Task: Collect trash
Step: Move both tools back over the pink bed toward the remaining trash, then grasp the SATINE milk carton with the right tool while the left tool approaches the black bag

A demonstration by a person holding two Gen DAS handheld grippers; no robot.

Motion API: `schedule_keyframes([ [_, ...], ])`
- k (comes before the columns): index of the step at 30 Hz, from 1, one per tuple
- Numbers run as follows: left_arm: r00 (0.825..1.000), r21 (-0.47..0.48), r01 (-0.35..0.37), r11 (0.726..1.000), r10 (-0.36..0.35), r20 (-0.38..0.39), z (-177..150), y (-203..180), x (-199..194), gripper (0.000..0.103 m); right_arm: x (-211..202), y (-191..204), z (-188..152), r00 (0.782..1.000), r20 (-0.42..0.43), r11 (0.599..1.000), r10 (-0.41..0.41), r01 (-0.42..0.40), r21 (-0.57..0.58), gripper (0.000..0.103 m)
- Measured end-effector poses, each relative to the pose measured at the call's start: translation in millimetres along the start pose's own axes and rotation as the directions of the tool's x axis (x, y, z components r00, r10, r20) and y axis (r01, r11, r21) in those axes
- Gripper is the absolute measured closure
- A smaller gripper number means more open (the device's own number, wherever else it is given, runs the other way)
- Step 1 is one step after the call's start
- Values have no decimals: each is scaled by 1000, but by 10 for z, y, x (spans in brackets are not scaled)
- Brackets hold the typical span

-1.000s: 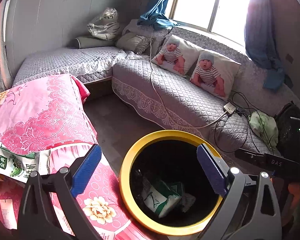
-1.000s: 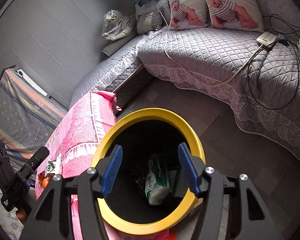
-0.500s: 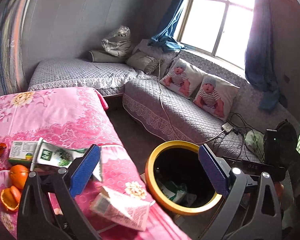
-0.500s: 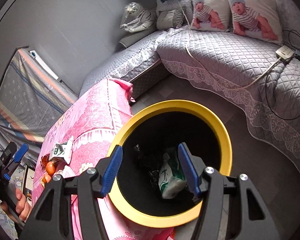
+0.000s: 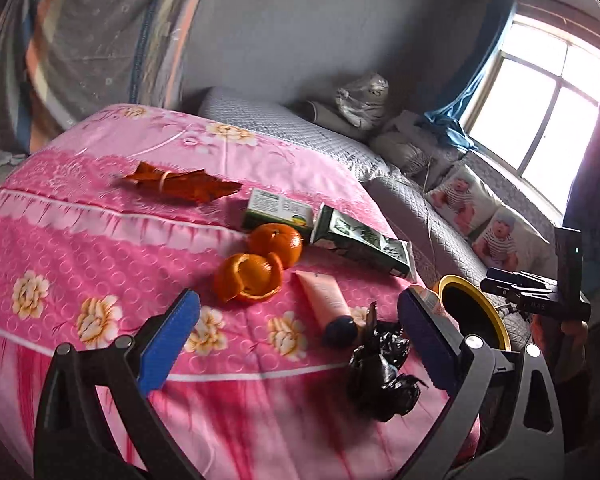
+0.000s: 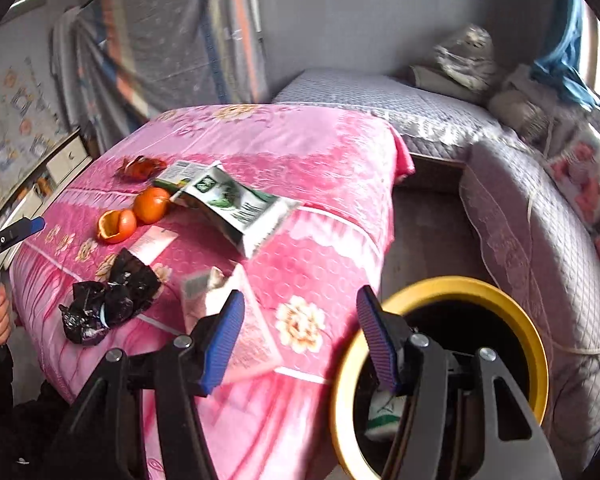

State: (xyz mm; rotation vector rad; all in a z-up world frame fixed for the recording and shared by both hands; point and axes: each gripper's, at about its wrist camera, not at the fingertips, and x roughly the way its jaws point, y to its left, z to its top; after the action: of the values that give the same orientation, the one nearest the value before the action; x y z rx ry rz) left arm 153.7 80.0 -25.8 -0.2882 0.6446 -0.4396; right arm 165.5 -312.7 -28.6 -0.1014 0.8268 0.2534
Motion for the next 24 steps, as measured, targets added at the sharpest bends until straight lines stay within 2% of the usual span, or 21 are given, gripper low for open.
schedule_keyframes([
  [4,1000,-21,6,1000,-6,-8,-101,194,-73,8,352,371,429,997,-77,978,-1,-15,-209,46],
  [6,1000,-13,4,1000,-4,-10,-122,234,-75,8,584,554,596,993,-117,950,-28,-10,-311,39],
  [10,1000,-11,18,1000,-18,-10,-165,250,-65,8,1069,857,795,971,-226,887,-73,-40,-460,38],
  [15,999,-15,36,999,-37,-30,-199,271,-38,8,1557,995,942,928,-360,850,-96,-112,-514,38],
  [19,999,-4,22,1000,-22,-27,-202,277,-36,8,1829,953,1065,885,-461,866,-60,-184,-465,38],
  [24,999,-12,14,1000,-14,-36,-212,308,-10,8,1960,891,1242,876,-479,872,-54,-192,-450,38],
])
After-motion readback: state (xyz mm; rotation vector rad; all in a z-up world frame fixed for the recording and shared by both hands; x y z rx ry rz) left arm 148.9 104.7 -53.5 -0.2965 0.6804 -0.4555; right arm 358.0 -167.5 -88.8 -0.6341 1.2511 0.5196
